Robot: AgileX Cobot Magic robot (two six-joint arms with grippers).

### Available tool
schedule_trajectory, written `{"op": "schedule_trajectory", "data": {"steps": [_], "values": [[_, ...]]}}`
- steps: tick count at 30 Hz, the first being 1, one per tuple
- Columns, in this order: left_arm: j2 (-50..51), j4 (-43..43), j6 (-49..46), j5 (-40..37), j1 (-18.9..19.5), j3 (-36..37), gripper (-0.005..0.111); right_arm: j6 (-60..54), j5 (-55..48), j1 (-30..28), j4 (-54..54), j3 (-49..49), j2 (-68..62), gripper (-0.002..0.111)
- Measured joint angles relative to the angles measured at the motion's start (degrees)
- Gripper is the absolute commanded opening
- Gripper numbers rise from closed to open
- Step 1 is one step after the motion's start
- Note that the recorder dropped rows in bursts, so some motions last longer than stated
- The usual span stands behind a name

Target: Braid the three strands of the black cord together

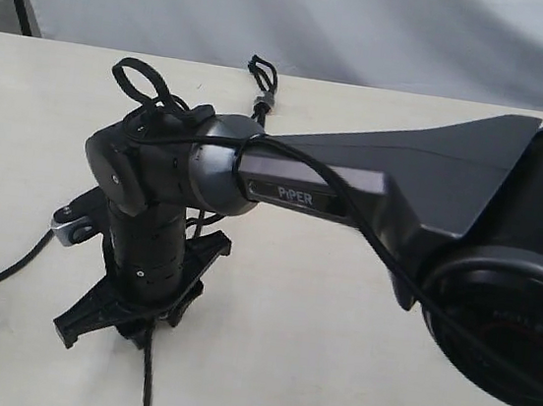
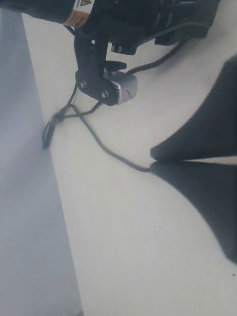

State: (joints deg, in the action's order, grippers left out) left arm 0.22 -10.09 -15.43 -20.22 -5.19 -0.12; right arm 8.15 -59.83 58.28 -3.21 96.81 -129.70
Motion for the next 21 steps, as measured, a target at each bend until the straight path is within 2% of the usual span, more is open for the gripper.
{"op": "schedule_trajectory", "data": {"steps": [2,9,12,16,21], "values": [[0.00,0.00,0.00,0.00,0.00,0.00,0.001,0.00,-1.84,0.00,0.88,0.00,-0.10,0.000],[0.00,0.00,0.00,0.00,0.00,0.00,0.001,0.00,-8.94,-0.75,8.81,0.00,-0.10,0.000],[0.00,0.00,0.00,0.00,0.00,0.00,0.001,-0.22,-9.67,-2.27,17.57,0.00,0.41,0.000],[0.00,0.00,0.00,0.00,0.00,0.00,0.001,-0.22,-9.67,-6.21,28.92,0.00,1.11,0.000],[0.00,0.00,0.00,0.00,0.00,0.00,0.001,-2.26,-8.98,-13.77,32.38,0.00,1.11,0.000]]}}
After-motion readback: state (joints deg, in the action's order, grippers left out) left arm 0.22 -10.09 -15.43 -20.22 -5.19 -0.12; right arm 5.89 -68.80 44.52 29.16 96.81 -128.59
